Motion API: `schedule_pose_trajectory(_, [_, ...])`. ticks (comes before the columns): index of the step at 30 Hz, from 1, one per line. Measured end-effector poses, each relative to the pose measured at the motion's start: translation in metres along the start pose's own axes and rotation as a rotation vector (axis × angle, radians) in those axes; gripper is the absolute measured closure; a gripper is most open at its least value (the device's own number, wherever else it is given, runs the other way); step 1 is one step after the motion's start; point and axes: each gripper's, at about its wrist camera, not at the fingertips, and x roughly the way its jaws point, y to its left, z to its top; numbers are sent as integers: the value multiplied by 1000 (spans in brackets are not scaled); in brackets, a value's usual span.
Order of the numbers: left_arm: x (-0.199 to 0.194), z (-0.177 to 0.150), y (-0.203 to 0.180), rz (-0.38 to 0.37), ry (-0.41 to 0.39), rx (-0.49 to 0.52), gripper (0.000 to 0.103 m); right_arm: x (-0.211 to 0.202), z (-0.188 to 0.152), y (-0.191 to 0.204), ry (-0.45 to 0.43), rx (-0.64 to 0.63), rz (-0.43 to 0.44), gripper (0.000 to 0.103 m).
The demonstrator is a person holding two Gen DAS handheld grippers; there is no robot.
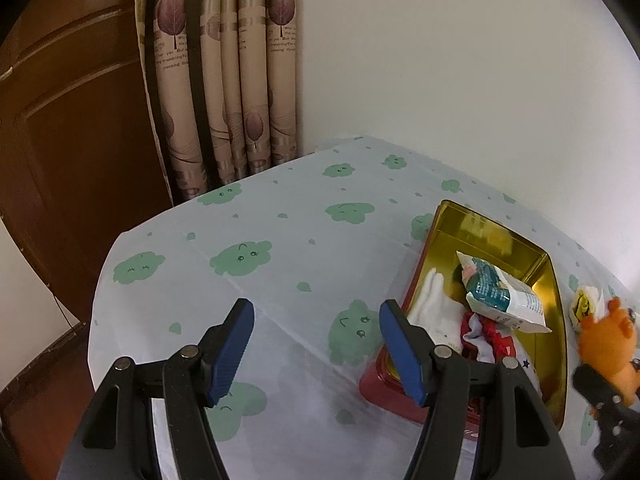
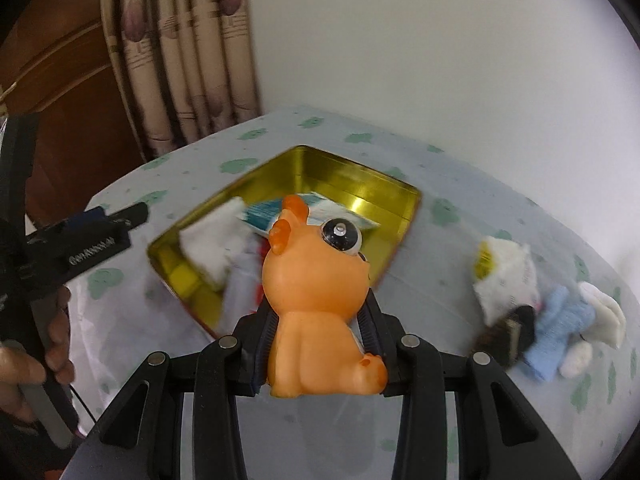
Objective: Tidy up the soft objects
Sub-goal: 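Lower the held orange toy into the tin and open the right tool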
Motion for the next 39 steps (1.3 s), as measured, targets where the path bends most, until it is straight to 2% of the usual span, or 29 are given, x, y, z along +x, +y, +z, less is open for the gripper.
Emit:
schedule_pose_trajectory(6, [-1, 0, -2, -3, -9, 12, 36, 24, 10, 22, 23, -20, 26, 67])
schedule_pose_trajectory(15, [0, -1, -2, 1, -5, 16, 36, 53, 9, 28, 64, -34, 19, 66])
schedule_pose_trajectory(28, [2, -2, -1, -6, 1, 20, 36, 60, 2, 24, 86, -11, 28, 62])
schedule_pose_trajectory(33, [3, -2, -4, -5, -5, 35, 36, 47, 2, 23, 45, -4, 12, 40])
schedule_pose_trajectory(39, [2, -2, -8, -4, -11, 53, 36, 28, 3, 20, 4, 3, 16, 35])
